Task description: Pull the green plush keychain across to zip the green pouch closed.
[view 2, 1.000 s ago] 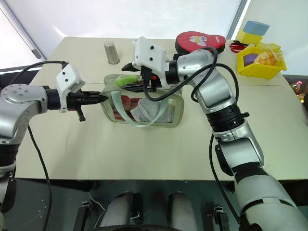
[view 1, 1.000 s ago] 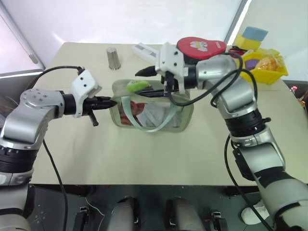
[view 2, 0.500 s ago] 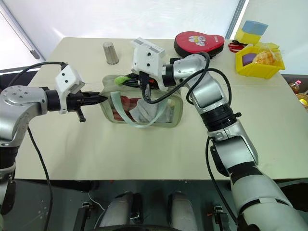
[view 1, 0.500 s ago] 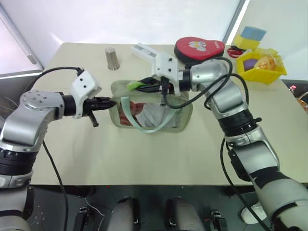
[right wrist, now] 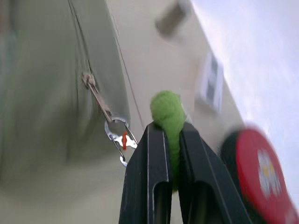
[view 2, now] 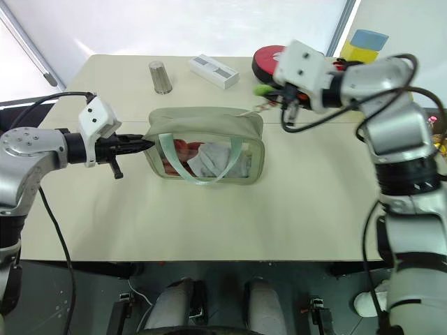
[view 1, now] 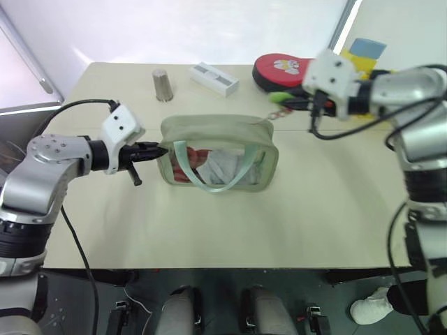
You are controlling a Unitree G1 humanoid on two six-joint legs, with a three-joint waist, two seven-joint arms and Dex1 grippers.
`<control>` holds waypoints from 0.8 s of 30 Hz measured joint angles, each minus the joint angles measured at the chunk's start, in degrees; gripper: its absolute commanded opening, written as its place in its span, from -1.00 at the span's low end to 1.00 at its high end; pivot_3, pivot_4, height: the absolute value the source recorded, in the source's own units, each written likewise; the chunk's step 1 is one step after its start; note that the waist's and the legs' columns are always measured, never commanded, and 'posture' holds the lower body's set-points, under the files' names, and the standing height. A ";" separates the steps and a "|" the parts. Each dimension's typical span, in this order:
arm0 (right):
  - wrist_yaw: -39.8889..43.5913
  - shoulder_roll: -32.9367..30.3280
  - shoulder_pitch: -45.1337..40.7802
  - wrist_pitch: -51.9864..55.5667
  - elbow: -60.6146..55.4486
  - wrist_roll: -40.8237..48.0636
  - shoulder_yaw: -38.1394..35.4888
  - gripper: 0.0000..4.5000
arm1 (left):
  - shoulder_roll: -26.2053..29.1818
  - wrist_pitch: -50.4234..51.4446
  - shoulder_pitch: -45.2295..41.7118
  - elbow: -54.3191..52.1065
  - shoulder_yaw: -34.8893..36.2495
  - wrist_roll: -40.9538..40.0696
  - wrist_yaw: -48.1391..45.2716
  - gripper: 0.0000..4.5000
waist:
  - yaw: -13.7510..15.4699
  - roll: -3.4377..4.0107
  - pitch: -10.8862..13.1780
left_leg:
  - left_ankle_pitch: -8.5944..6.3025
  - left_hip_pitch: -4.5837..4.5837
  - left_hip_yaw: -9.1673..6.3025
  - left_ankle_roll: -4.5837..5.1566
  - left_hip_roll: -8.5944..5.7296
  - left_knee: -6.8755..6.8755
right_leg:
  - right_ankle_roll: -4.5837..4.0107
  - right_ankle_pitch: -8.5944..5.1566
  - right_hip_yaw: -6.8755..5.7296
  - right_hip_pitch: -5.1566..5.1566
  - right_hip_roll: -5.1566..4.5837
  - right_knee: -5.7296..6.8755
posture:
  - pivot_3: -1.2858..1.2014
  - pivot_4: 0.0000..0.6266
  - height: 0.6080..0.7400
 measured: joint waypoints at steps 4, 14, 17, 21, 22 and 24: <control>-3.18 -1.98 11.38 1.86 -4.25 -0.93 -1.73 -0.95 | -0.51 -0.05 -0.02 -0.32 -0.17 -0.15 -0.04 -1.00 | 0.08 0.01 -0.01 | 0.00 0.03 0.00 0.00 0.01 0.00 | 0.00 0.00 0.00 0.06 0.01 -0.03 | 0.03 -0.52 1.00; -13.31 10.21 22.06 4.22 -3.87 -1.27 -0.07 -0.95 | -0.78 -0.05 -0.17 -0.21 -0.51 -0.07 -0.08 -1.00 | 0.05 0.03 -0.05 | 0.01 0.09 -0.02 -0.01 0.01 0.01 | 0.01 0.00 0.00 0.15 0.07 -0.05 | 0.03 -0.52 1.00; -14.98 13.42 22.17 4.03 -1.71 -1.08 -0.04 -0.95 | -0.85 0.02 -0.09 -0.33 -0.52 -0.08 0.08 -1.00 | 0.04 0.03 -0.05 | 0.01 0.10 -0.03 -0.01 0.01 0.01 | 0.01 0.00 0.00 0.18 0.08 -0.05 | 0.03 -0.52 1.00; -15.47 15.30 22.04 4.53 -1.09 -0.29 -0.13 -0.95 | -0.85 0.16 0.26 -0.96 -0.45 -0.07 0.42 -1.00 | 0.03 0.03 -0.05 | 0.00 0.11 -0.04 -0.01 0.01 0.01 | 0.01 0.00 0.00 0.20 0.08 -0.05 | 0.03 -0.52 1.00; -15.20 15.40 22.04 4.70 -1.08 -0.06 -0.07 -0.95 | -0.85 0.18 0.36 -1.11 -0.43 -0.07 0.50 -1.00 | 0.04 0.03 -0.05 | 0.00 0.11 -0.04 -0.01 0.01 0.01 | 0.01 0.00 0.00 0.20 0.08 -0.05 | 0.03 -0.52 1.00; -14.48 15.33 22.11 4.72 -1.16 0.02 0.19 -0.95 | -0.85 0.21 0.59 -1.43 -0.35 -0.07 0.80 -1.00 | 0.05 0.03 -0.05 | 0.00 0.12 -0.05 -0.01 0.01 0.01 | 0.01 0.00 0.00 0.20 0.08 -0.05 | 0.03 -0.52 1.00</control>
